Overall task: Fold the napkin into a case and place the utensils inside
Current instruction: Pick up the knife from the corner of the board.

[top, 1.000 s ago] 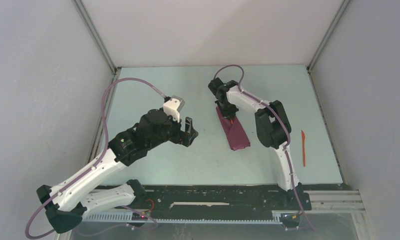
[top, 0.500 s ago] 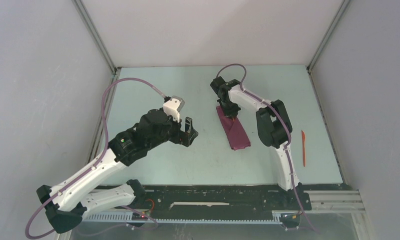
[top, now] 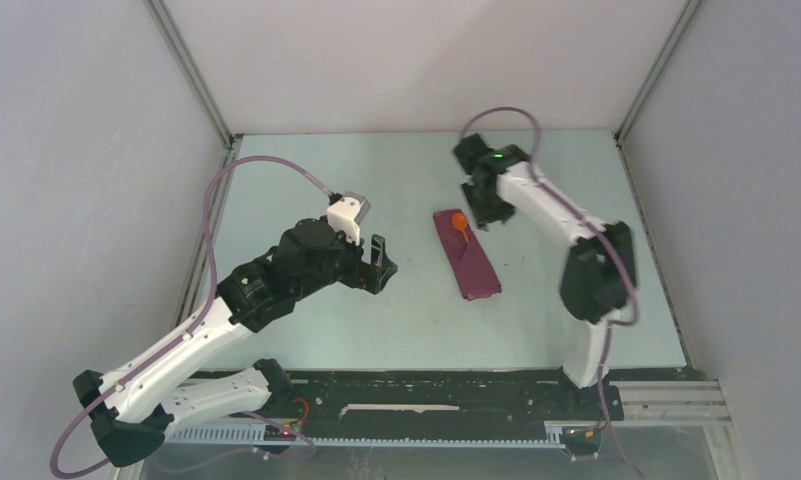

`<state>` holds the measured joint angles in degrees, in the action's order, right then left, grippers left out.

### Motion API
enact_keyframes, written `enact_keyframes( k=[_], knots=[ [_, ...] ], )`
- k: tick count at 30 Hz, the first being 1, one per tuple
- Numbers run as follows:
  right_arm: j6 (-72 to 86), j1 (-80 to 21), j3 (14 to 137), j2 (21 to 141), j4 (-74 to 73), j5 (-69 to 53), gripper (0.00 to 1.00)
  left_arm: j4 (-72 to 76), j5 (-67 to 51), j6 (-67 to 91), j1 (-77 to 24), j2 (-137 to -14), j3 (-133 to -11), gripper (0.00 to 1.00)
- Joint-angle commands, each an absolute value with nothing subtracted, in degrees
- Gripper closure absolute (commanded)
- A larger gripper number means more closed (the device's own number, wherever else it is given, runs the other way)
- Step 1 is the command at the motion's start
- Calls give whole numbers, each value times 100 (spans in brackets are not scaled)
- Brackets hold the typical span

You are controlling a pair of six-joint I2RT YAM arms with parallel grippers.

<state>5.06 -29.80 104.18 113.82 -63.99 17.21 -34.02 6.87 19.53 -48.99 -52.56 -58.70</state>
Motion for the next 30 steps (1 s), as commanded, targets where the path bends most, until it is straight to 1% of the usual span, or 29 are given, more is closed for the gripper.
enact_keyframes(
  k=[1,3,5,7,9,11,13,14,17,19,23,28,30],
  knots=[
    [-256,-1549,8598,9800,-6042,1732,51,-3180,557,2002,-4957,-5087,-5789,13],
    [-641,-838,7876,9351,-5840,1307,49,-3166,564,2012,-5025,-5028,-5764,13],
    [-982,-126,7489,9220,-5841,929,51,-3151,580,2021,-5108,-4947,-5755,12],
    [-1302,675,7456,9255,-5963,581,51,-3153,686,1995,-5231,-4861,-5763,12],
    [-1571,1162,7467,9291,-6135,349,50,-3164,795,1987,-5307,-4816,-5744,12],
    [-1859,1634,7464,9385,-6254,97,46,-3164,867,1972,-5380,-4763,-5724,12],
    [-2007,2093,7420,9524,-6287,-367,46,-3180,931,1948,-5428,-4711,-5736,12],
    [-2066,2239,7374,9599,-6280,-516,45,-3181,963,1939,-5445,-4676,-5727,11],
    [-2140,2422,7240,9815,-6109,-346,42,-3214,1104,1897,-5475,-4643,-5722,11],
    [-2191,2581,7234,9963,-6053,-558,40,-3238,1204,1875,-5476,-4647,-5705,11],
    [-2352,2826,7236,10237,-6134,-631,41,-3251,1310,1847,-5475,-4677,-5702,11],
    [-2278,2822,7248,10559,-6026,-304,41,-3269,1439,1804,-5476,-4743,-5724,10],
    [-2217,2793,7252,10683,-5928,-239,43,-3278,1486,1794,-5477,-4770,-5728,10]
  ],
)
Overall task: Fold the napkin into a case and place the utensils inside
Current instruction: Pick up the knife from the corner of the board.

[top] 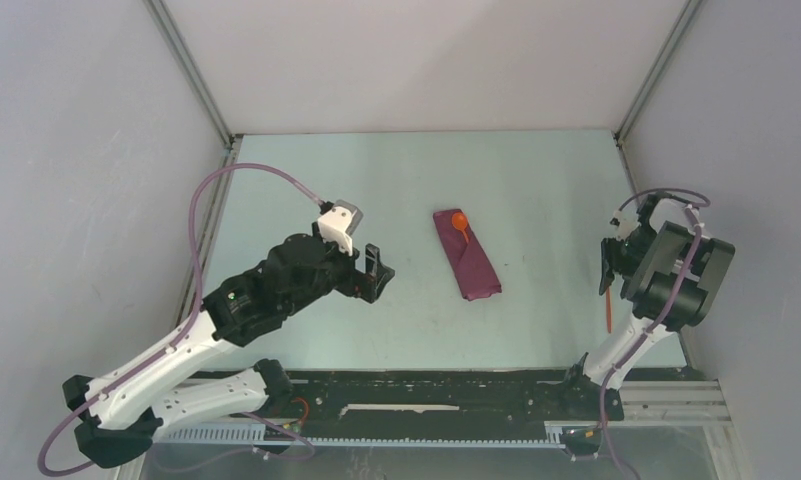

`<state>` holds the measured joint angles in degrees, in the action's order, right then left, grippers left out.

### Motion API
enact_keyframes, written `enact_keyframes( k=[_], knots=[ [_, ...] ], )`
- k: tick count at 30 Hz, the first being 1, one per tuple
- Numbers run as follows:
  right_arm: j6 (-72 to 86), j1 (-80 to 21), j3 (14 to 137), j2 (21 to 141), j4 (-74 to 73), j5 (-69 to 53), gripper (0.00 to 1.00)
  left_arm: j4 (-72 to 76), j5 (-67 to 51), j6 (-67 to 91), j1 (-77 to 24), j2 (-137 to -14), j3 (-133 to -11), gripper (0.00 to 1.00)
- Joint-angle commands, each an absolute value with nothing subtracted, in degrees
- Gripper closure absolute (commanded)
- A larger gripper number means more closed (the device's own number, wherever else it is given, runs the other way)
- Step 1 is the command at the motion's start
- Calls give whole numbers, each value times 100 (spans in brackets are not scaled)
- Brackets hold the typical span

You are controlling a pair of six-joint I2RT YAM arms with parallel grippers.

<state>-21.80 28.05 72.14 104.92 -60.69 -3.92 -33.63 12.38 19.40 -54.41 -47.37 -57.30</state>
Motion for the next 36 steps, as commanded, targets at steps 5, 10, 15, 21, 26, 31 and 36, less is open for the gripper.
enact_keyframes(
  k=[5,10,15,21,26,31,36],
  knots=[
    [-2086,2769,7275,11063,-5786,-4,55,-3284,1520,1793,-5486,-4833,-5722,10],
    [-1957,2732,7296,11320,-5706,219,64,-3313,1596,1771,-5483,-4876,-5751,10],
    [-1788,2511,7297,11631,-5587,474,67,-3320,1632,1750,-5484,-4904,-5761,10],
    [-1705,2330,7270,11877,-5458,448,88,-3335,1688,1736,-5476,-4930,-5774,10],
    [-1601,2320,7286,11538,-5316,352,100,-3340,1695,1731,-5480,-4961,-5787,10],
    [-1320,2295,7348,10962,-5297,-10,100,-3349,1702,1723,-5478,-4963,-5788,10],
    [-1074,1900,7366,10675,-5402,141,100,-3342,1635,1748,-5476,-4958,-5798,10]
  ],
)
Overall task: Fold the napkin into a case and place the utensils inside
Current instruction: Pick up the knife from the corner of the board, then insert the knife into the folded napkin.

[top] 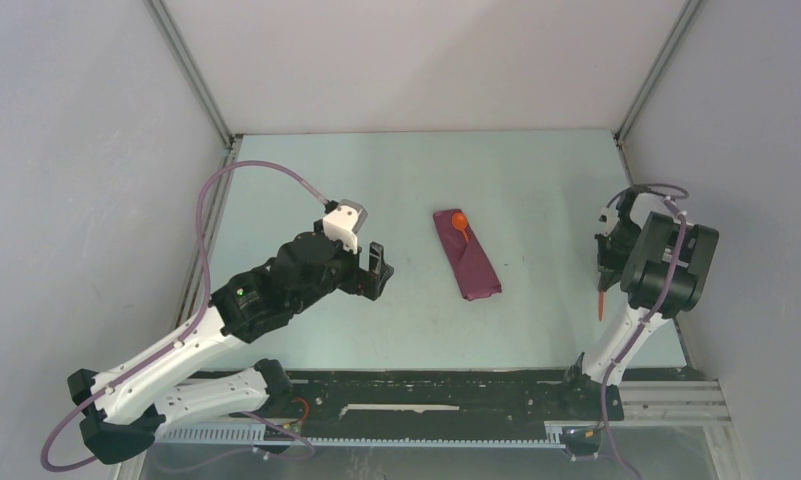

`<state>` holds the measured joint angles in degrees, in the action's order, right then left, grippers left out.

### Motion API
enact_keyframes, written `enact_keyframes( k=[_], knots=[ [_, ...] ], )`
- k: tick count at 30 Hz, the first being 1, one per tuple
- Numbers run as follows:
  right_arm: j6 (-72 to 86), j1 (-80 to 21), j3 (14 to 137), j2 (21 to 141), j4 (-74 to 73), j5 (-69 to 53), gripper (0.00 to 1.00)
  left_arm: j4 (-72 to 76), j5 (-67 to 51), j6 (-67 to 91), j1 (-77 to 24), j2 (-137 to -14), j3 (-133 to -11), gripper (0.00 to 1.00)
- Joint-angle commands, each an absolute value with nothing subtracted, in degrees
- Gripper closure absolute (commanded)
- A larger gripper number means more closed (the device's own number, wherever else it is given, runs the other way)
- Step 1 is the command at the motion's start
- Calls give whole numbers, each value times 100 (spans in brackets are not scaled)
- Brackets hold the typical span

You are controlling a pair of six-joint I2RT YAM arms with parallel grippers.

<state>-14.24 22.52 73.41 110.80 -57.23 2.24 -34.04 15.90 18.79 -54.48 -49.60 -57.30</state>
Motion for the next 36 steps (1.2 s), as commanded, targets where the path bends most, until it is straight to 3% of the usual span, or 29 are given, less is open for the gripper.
enact_keyframes(
  k=[1,11,20,27,36],
  knots=[
    [-1034,1812,7385,10659,-5437,238,100,-3340,1627,1749,-5476,-4957,-5795,10],
    [-710,441,7996,10173,-5777,661,100,-3330,1573,1758,-5476,-4957,-5792,10],
    [295,-2129,11016,11308,-6578,1088,100,-3332,1388,1834,-5468,-5021,-5788,10],
    [555,-2923,12968,12653,-7222,989,100,-3305,1257,1881,-5283,-5045,-5768,11],
    [747,-3218,12734,13059,-6676,904,100,-3320,1246,1876,-5221,-5028,-5760,11]
  ],
)
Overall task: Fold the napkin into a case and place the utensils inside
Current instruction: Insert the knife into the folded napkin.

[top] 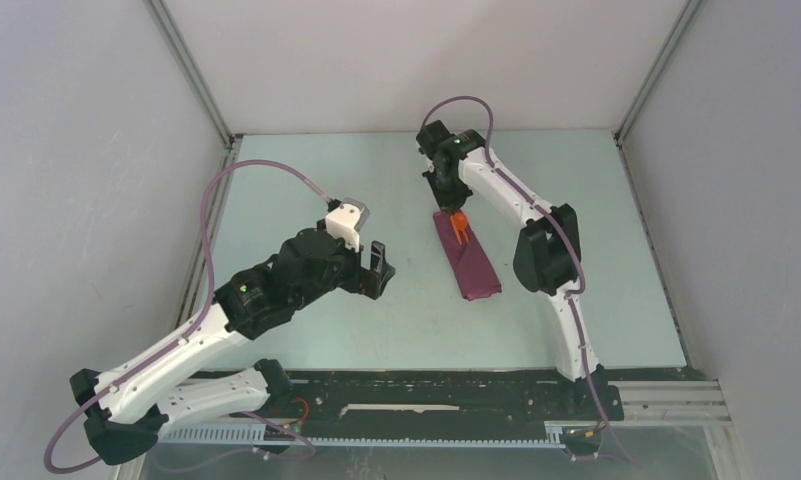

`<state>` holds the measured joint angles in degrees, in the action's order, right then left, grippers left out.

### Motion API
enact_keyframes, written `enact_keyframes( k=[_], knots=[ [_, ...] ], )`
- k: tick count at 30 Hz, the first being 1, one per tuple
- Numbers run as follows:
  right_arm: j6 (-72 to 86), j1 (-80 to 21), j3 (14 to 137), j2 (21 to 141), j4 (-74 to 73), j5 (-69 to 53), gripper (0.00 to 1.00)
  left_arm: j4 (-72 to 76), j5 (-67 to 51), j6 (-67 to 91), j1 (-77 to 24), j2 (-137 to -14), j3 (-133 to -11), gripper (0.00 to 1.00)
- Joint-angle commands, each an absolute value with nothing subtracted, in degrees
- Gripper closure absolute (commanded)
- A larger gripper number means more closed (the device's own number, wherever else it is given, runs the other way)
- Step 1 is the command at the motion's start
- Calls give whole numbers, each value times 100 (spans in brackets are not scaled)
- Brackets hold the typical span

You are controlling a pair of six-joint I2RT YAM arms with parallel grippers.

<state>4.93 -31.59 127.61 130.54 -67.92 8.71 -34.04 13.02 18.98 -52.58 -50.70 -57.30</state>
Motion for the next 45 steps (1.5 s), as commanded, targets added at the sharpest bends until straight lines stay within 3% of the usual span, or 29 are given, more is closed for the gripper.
enact_keyframes(
  k=[1,9,29,45],
  knots=[
    [775,-3214,12656,13054,-6665,916,100,-3315,1255,1868,-5228,-5021,-5765,11],
    [866,-3249,11870,12836,-6136,905,100,-3314,1242,1863,-5227,-5001,-5763,11],
    [816,-3182,12127,13135,-6154,941,100,-3323,1244,1863,-5227,-4987,-5757,11],
    [814,-3287,10690,12347,-5820,977,100,-3322,1206,1863,-5230,-5009,-5756,11]
  ],
)
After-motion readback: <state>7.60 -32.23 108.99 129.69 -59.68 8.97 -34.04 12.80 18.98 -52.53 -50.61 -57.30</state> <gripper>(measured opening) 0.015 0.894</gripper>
